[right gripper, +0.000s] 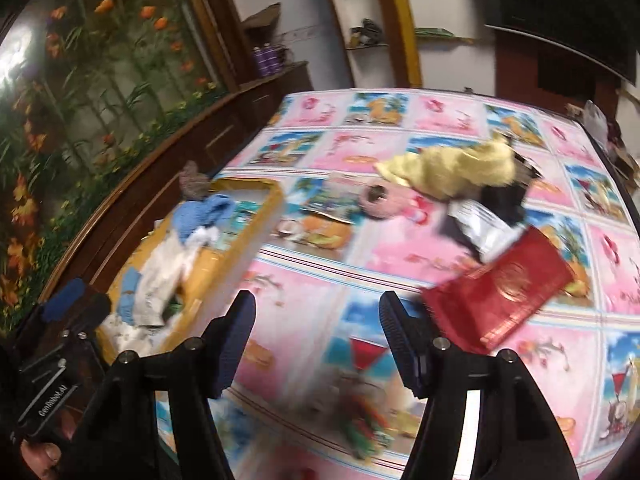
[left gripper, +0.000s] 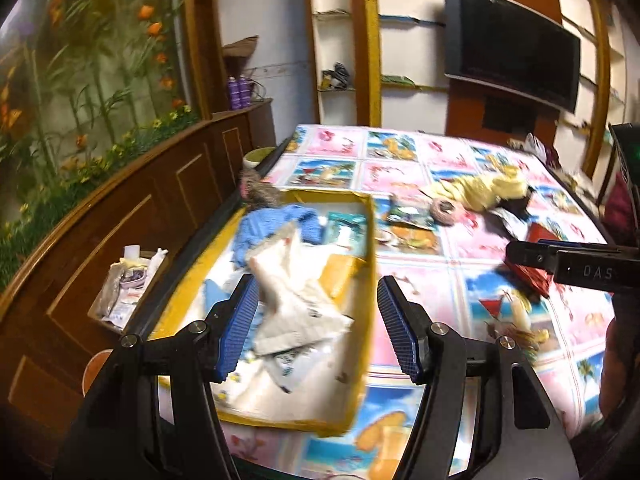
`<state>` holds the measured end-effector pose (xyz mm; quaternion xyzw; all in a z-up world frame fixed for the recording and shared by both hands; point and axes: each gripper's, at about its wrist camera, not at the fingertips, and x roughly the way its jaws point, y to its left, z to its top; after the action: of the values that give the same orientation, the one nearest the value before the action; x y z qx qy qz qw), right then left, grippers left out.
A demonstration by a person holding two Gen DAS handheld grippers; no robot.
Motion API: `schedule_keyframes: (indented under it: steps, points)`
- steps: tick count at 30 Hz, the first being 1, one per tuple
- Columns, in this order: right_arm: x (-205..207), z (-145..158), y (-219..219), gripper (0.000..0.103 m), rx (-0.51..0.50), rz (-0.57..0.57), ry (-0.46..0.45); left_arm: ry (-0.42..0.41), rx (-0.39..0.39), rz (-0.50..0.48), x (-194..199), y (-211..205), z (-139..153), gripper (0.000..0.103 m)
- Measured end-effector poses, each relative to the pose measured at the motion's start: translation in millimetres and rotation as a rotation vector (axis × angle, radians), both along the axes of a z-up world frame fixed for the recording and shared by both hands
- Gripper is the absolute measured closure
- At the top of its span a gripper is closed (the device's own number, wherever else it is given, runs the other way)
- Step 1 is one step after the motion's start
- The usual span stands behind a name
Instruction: Organize soft objects
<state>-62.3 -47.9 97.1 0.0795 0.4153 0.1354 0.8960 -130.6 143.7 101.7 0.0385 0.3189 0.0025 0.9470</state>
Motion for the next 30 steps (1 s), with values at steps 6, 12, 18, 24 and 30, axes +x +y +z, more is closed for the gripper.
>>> schedule_keyframes:
  steps: [6, 12, 18, 24, 30]
  points:
    - [-10, -10, -45, 0.039, 0.015, -0.071, 0.013, 0.043, 0.058, -0.058, 5, -40, -7, 0.041]
    - [-17, -18, -85, 0.039, 0.031, -0.125, 0.015, 0.074, 0.122, -0.098, 9, -72, -16, 0.041]
    - [-16, -29, -119, 0.039, 0.051, -0.183, 0.033, 0.121, 0.153, -0.138, 14, -96, -29, 0.041]
    - [-16, -37, -139, 0.039, 0.072, -0.218, 0.051, 0.149, 0.171, -0.165, 16, -110, -37, 0.041]
    - [-11, -44, -144, 0.039, 0.089, -0.226, 0.078, 0.167, 0.18, -0.172, 19, -114, -43, 0.041]
